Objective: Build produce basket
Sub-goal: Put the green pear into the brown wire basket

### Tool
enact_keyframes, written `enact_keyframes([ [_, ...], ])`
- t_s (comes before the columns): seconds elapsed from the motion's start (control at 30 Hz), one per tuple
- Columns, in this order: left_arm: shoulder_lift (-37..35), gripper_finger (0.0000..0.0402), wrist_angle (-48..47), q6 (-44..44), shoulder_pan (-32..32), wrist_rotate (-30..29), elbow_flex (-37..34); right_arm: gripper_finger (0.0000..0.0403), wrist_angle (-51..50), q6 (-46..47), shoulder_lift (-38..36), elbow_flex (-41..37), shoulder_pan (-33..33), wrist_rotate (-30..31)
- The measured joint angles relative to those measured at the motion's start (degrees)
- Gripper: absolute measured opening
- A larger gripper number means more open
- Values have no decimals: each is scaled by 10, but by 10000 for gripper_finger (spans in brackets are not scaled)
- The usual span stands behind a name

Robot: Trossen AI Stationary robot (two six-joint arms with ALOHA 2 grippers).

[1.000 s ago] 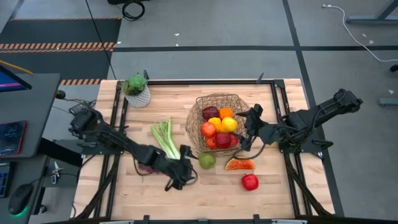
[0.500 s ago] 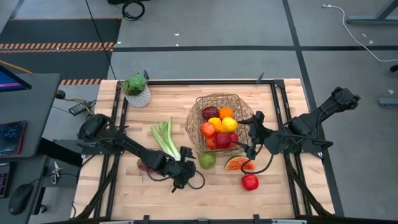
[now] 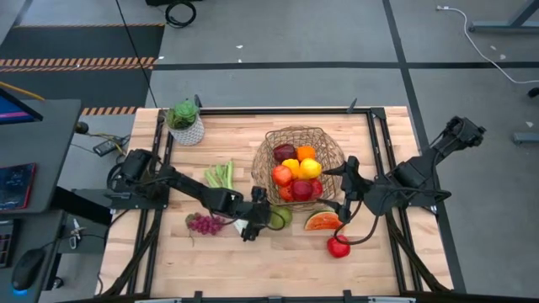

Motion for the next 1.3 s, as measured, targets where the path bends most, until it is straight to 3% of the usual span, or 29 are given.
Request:
enact_keyframes([
  [0.3,-1,396,147,6,10,0,-54,399,-2,21,0,0,22,22],
  [0.47,-1,396,156,-25,9,8,-54,399,-2,34,0,0,25,26],
  [0.77,-1,396,170,-101,4,111,-54,399,-2,36,0,0,26,26],
  [1.3,-1,396,202,-153,-22,109,-53,399,-2,35,0,0,26,26],
])
